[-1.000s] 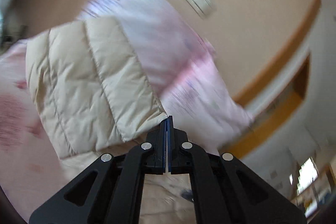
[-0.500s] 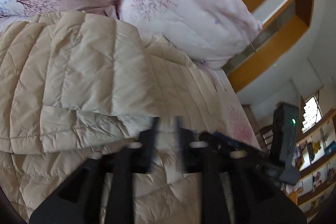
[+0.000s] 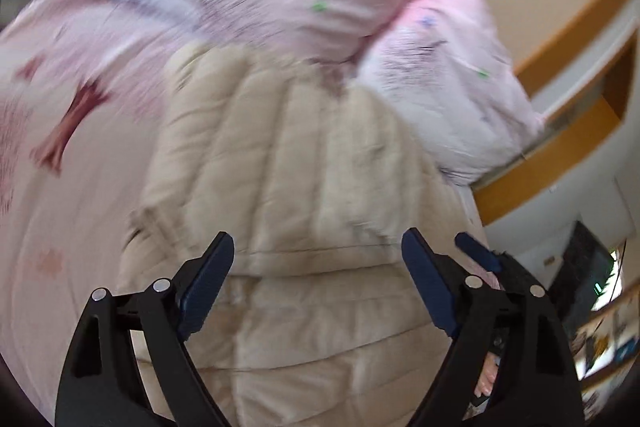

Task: Fold large clothes

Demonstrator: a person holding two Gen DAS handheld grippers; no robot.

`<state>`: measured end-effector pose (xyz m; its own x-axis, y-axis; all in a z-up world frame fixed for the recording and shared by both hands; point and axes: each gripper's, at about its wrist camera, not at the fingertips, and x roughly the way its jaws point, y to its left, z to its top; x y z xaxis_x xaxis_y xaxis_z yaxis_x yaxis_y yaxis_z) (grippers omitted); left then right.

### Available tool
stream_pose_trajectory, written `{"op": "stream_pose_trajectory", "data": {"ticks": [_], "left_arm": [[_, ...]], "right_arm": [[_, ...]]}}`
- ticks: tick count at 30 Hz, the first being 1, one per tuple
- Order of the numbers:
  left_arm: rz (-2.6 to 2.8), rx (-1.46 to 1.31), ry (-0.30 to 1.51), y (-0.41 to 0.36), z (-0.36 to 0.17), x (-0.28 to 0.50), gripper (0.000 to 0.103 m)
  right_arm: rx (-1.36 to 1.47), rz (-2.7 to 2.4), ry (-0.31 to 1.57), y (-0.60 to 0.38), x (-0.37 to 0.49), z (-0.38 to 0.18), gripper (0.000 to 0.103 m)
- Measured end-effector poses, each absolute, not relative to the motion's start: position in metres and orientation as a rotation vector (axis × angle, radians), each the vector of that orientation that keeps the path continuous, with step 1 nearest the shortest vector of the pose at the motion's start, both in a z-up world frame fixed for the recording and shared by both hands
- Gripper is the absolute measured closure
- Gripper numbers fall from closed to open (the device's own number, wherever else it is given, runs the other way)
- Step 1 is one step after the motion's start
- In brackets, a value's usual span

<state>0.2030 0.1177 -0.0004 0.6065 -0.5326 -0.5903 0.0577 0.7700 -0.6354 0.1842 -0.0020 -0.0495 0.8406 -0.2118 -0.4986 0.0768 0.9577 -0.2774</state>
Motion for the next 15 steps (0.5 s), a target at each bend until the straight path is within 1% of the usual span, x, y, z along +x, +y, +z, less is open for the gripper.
{"op": "stream_pose_trajectory", "data": {"ticks": [4, 6, 7, 8, 9, 10, 11, 15], "left_arm": [[-0.344, -0.662, 0.918, 0.124, -0.022, 0.210, 0.017], [-0.338, -0.678, 0.938, 0.126, -0.029, 0.212, 0.017], [-0.336, -0.680, 0.940, 0.127, -0.030, 0.209, 0.017], [-0.333, -0.681, 0.941, 0.127, -0.031, 0.208, 0.017], [-0.332, -0.681, 0.942, 0.128, -0.032, 0.207, 0.017], [-0.331, -0.682, 0.943, 0.127, -0.033, 0.207, 0.017], [-0.332, -0.681, 0.944, 0.128, -0.033, 0.207, 0.017], [-0.336, -0.671, 0.941, 0.127, -0.035, 0.207, 0.017]], "right_arm": [[-0.426, -0.189, 0.562, 0.032, 0.212, -0.067, 0.042], [-0.482, -0.224, 0.570, 0.037, 0.223, -0.075, 0.045], [-0.516, -0.235, 0.561, 0.037, 0.229, -0.079, 0.054], [-0.514, -0.255, 0.566, 0.034, 0.234, -0.080, 0.070], [-0.494, -0.258, 0.571, 0.029, 0.234, -0.079, 0.092], [-0.428, -0.254, 0.580, 0.020, 0.237, -0.075, 0.097], [-0.357, -0.247, 0.571, 0.011, 0.236, -0.070, 0.098], [-0.094, -0.242, 0.453, -0.030, 0.206, -0.034, 0.099]]}}
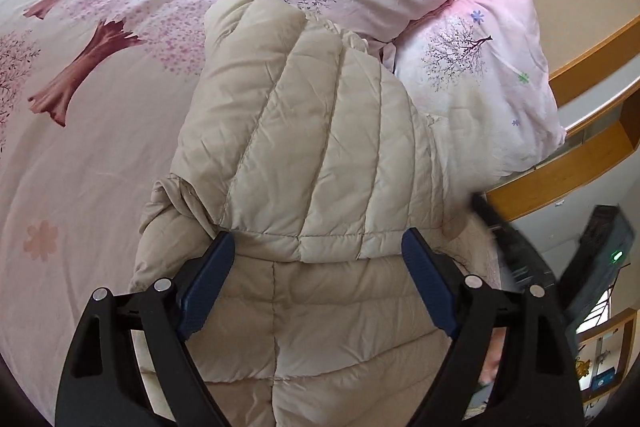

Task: Fold large clothes

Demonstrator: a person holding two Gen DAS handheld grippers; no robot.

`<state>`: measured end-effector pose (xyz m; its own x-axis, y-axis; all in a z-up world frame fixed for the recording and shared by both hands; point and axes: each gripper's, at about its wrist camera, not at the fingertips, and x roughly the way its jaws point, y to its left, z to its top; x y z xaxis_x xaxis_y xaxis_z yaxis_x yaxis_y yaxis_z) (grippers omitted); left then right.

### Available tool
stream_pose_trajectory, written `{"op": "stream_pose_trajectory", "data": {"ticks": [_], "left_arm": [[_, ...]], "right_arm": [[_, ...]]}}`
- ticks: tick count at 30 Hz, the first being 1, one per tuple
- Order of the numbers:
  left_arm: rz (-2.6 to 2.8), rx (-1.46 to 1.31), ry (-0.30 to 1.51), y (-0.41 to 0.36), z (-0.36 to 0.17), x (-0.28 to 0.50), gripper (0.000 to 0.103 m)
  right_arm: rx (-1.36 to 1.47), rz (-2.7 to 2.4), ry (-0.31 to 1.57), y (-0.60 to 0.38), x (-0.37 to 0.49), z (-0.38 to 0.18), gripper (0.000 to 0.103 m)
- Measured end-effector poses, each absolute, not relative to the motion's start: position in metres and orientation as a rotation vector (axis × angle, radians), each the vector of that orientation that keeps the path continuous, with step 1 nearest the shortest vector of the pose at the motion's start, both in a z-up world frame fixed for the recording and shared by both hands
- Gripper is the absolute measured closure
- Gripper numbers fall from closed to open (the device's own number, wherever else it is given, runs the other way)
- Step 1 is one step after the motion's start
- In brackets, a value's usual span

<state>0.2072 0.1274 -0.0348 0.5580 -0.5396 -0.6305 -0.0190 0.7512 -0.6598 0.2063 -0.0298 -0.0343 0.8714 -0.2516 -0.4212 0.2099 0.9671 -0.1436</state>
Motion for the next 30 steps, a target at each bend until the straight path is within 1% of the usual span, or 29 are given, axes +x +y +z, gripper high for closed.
{"op": "stream_pose_trajectory", "data": {"ticks": [2, 4, 5, 6, 7, 8, 9, 10, 11, 12, 14, 16, 18, 19, 20, 21, 23, 28, 30], "left_arm": [[-0.333, -0.656, 0.939, 0.126, -0.035, 0.206, 0.017], [-0.332, -0.641, 0.937, 0.125, -0.035, 0.205, 0.017], [-0.329, -0.630, 0.941, 0.124, -0.034, 0.205, 0.017], [-0.330, -0.624, 0.945, 0.124, -0.033, 0.204, 0.017], [-0.335, -0.621, 0.946, 0.124, -0.031, 0.203, 0.017], [-0.347, -0.622, 0.936, 0.125, -0.027, 0.200, 0.017], [-0.355, -0.620, 0.926, 0.126, -0.024, 0.198, 0.017], [-0.362, -0.610, 0.909, 0.128, -0.019, 0.194, 0.017], [-0.361, -0.585, 0.889, 0.129, -0.013, 0.188, 0.016], [-0.354, -0.554, 0.871, 0.130, -0.007, 0.183, 0.016], [-0.330, -0.485, 0.844, 0.130, 0.002, 0.173, 0.014], [-0.299, -0.399, 0.820, 0.127, 0.011, 0.162, 0.009], [-0.274, -0.341, 0.812, 0.124, 0.014, 0.155, 0.006], [-0.262, -0.314, 0.809, 0.122, 0.014, 0.151, 0.005], [-0.254, -0.287, 0.810, 0.119, 0.014, 0.149, 0.004], [-0.251, -0.272, 0.813, 0.118, 0.013, 0.147, 0.004], [-0.245, -0.258, 0.827, 0.117, 0.011, 0.146, 0.004], [-0.207, -0.272, 0.817, 0.133, 0.002, 0.133, 0.005], [-0.186, -0.281, 0.825, 0.141, -0.003, 0.130, 0.005]], "right_arm": [[0.058, -0.250, 0.391, -0.059, 0.181, -0.018, 0.099], [0.180, -0.271, 0.373, -0.087, 0.161, -0.012, 0.099], [0.235, -0.282, 0.388, -0.102, 0.155, -0.015, 0.097], [0.281, -0.273, 0.427, -0.116, 0.152, -0.020, 0.093], [0.311, -0.247, 0.459, -0.125, 0.152, -0.025, 0.092], [0.355, -0.217, 0.492, -0.136, 0.150, -0.030, 0.082], [0.396, -0.199, 0.514, -0.146, 0.147, -0.035, 0.060], [0.456, -0.182, 0.529, -0.158, 0.143, -0.039, 0.048], [0.511, -0.168, 0.527, -0.169, 0.140, -0.042, 0.038], [0.583, -0.151, 0.524, -0.182, 0.136, -0.043, 0.037], [0.671, -0.141, 0.518, -0.197, 0.134, -0.046, 0.037], [0.714, -0.143, 0.522, -0.207, 0.138, -0.047, 0.039], [0.713, -0.152, 0.533, -0.208, 0.148, -0.048, 0.049], [0.719, -0.148, 0.543, -0.209, 0.155, -0.050, 0.052], [0.723, -0.141, 0.550, -0.209, 0.158, -0.052, 0.061], [0.721, -0.132, 0.568, -0.209, 0.164, -0.054, 0.075], [0.706, -0.131, 0.593, -0.207, 0.173, -0.057, 0.097], [0.578, -0.177, 0.432, -0.185, 0.138, -0.029, 0.097], [0.556, -0.211, 0.420, -0.183, 0.127, -0.028, 0.097]]}}
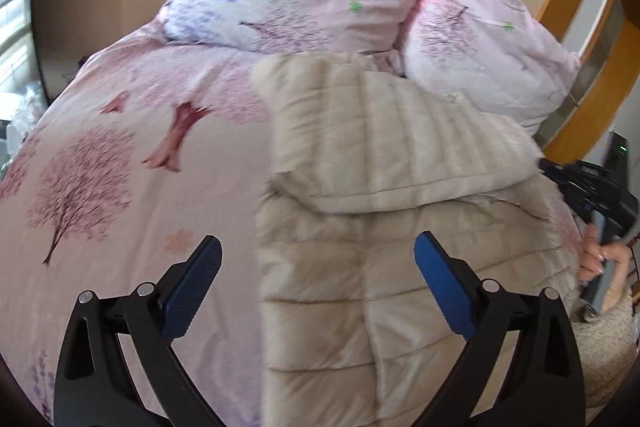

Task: Fold large clothes

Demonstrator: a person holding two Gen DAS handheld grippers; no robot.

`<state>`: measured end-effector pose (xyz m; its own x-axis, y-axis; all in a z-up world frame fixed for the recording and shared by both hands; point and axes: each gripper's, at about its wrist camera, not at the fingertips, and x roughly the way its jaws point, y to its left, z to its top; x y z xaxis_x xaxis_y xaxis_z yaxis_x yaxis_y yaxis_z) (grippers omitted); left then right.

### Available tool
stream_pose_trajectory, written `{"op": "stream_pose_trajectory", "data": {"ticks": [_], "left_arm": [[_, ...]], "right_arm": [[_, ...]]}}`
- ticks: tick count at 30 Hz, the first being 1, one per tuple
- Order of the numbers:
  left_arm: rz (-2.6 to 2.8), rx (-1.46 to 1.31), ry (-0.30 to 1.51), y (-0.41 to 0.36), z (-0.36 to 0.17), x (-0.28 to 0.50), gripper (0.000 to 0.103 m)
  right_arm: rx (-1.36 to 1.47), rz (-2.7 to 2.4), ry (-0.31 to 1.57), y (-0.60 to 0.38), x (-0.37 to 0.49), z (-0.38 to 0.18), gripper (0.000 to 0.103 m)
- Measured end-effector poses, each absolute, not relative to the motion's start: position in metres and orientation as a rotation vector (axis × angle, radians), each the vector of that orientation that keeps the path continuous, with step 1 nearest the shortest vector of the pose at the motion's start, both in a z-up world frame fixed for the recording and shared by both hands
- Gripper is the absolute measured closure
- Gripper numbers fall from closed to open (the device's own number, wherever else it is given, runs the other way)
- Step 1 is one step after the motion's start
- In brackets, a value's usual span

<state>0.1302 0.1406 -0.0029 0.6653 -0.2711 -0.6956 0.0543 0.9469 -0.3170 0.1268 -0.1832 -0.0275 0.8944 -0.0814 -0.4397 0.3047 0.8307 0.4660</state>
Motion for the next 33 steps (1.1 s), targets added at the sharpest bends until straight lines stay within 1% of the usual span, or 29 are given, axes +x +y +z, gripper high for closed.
{"op": "stream_pose_trajectory", "data": {"ticks": [4, 9, 10, 12, 13, 14, 15, 16, 17, 18, 21, 25, 29, 33], "left_arm": [[-0.181, -0.324, 0.859, 0.153, -0.017, 0.124, 0.010], [-0.196, -0.310, 0.876, 0.156, -0.024, 0.111, 0.011], [-0.207, -0.316, 0.871, 0.157, -0.024, 0.108, 0.011], [-0.229, -0.331, 0.862, 0.160, -0.024, 0.101, 0.011], [-0.238, -0.335, 0.858, 0.160, -0.024, 0.098, 0.011], [-0.244, -0.334, 0.855, 0.161, -0.024, 0.091, 0.011], [-0.245, -0.331, 0.855, 0.161, -0.024, 0.088, 0.011], [-0.250, -0.328, 0.860, 0.161, -0.025, 0.083, 0.011], [-0.258, -0.328, 0.875, 0.162, -0.027, 0.077, 0.011], [-0.268, -0.329, 0.886, 0.163, -0.028, 0.073, 0.011], [-0.319, -0.340, 0.908, 0.165, -0.032, 0.055, 0.011], [-0.391, -0.358, 0.919, 0.166, -0.038, 0.029, 0.012], [-0.435, -0.378, 0.940, 0.166, -0.043, 0.013, 0.020], [-0.456, -0.387, 0.954, 0.159, -0.045, 0.006, 0.024]], "right_arm": [[0.544, -0.275, 0.502, -0.188, 0.125, -0.047, 0.097], [0.576, -0.297, 0.586, -0.197, 0.140, -0.067, 0.097], [0.563, -0.301, 0.595, -0.197, 0.143, -0.067, 0.096], [0.538, -0.306, 0.618, -0.196, 0.147, -0.069, 0.088], [0.534, -0.308, 0.623, -0.197, 0.145, -0.068, 0.087], [0.534, -0.299, 0.621, -0.197, 0.140, -0.066, 0.082], [0.528, -0.281, 0.612, -0.197, 0.132, -0.063, 0.069], [0.521, -0.269, 0.606, -0.196, 0.125, -0.059, 0.062], [0.511, -0.255, 0.591, -0.197, 0.114, -0.056, 0.052], [0.491, -0.235, 0.573, -0.197, 0.097, -0.052, 0.045], [0.448, -0.198, 0.572, -0.201, 0.058, -0.047, 0.033], [0.417, -0.213, 0.605, -0.219, -0.008, -0.055, 0.029], [0.462, -0.297, 0.653, -0.253, -0.066, -0.071, 0.028], [0.567, -0.289, 0.722, -0.274, -0.095, -0.096, 0.028]]}}
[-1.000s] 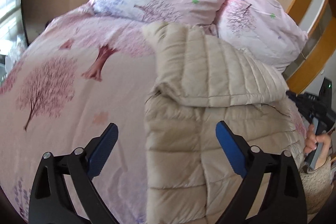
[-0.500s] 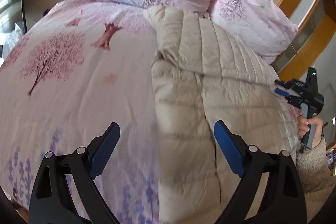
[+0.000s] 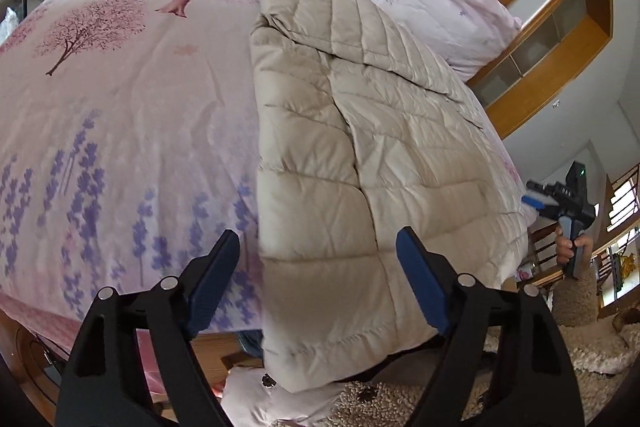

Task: Fold large clothes

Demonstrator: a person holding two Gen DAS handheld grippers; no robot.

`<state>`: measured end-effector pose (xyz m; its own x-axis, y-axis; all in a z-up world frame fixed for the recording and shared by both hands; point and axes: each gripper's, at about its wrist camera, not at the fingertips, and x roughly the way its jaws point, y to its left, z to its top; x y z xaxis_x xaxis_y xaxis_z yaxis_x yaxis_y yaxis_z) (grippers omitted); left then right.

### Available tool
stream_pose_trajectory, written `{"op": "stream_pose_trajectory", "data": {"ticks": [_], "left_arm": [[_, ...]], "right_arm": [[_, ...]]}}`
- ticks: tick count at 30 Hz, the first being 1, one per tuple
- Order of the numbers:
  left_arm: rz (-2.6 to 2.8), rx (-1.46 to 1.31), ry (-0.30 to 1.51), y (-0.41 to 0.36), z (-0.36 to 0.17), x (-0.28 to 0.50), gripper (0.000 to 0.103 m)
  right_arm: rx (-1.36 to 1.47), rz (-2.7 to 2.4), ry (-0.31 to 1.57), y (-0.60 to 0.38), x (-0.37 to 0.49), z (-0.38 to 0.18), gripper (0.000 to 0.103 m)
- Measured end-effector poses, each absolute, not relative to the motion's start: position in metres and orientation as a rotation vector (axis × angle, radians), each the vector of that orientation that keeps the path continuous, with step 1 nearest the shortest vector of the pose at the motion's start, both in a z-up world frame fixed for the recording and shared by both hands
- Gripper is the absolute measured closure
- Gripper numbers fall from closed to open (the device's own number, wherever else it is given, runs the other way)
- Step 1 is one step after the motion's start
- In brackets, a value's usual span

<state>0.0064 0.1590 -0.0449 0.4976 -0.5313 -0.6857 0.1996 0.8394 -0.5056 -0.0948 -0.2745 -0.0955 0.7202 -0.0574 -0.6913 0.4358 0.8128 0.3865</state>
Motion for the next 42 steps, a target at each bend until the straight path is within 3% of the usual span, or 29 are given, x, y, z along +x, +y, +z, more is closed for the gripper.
{"op": "stream_pose_trajectory", "data": {"ticks": [2, 9, 14, 21, 22, 24, 26, 28, 32, 42], "left_arm": [[-0.482, -0.406, 0.962, 0.155, -0.046, 0.003, 0.029], [-0.518, -0.467, 0.956, 0.152, -0.051, -0.022, 0.029], [-0.533, -0.548, 0.969, 0.159, -0.063, -0.034, 0.029], [-0.529, -0.583, 1.008, 0.155, -0.084, -0.030, 0.029], [-0.528, -0.594, 1.013, 0.155, -0.087, -0.027, 0.029], [-0.536, -0.615, 1.022, 0.154, -0.092, -0.025, 0.043], [-0.541, -0.623, 1.034, 0.154, -0.093, -0.026, 0.061], [-0.559, -0.621, 1.033, 0.154, -0.091, -0.027, 0.077], [-0.585, -0.618, 0.978, 0.158, -0.075, -0.037, 0.091], [-0.550, -0.643, 0.746, 0.188, -0.021, -0.032, 0.095]], "right_arm": [[0.573, -0.279, 0.765, -0.277, -0.106, -0.108, 0.028], [0.658, -0.175, 0.825, -0.275, -0.149, -0.136, 0.028], [0.778, 0.005, 0.765, -0.281, -0.161, -0.160, 0.022], [0.871, 0.100, 0.761, -0.292, -0.152, -0.187, 0.023], [0.873, 0.114, 0.761, -0.290, -0.150, -0.189, 0.025], [0.854, 0.145, 0.777, -0.282, -0.149, -0.191, 0.057], [0.827, 0.169, 0.793, -0.273, -0.149, -0.188, 0.073], [0.779, 0.176, 0.787, -0.264, -0.152, -0.179, 0.080], [0.698, 0.192, 0.740, -0.248, -0.156, -0.153, 0.086], [0.456, 0.144, 0.363, -0.205, -0.172, -0.061, 0.090]]}}
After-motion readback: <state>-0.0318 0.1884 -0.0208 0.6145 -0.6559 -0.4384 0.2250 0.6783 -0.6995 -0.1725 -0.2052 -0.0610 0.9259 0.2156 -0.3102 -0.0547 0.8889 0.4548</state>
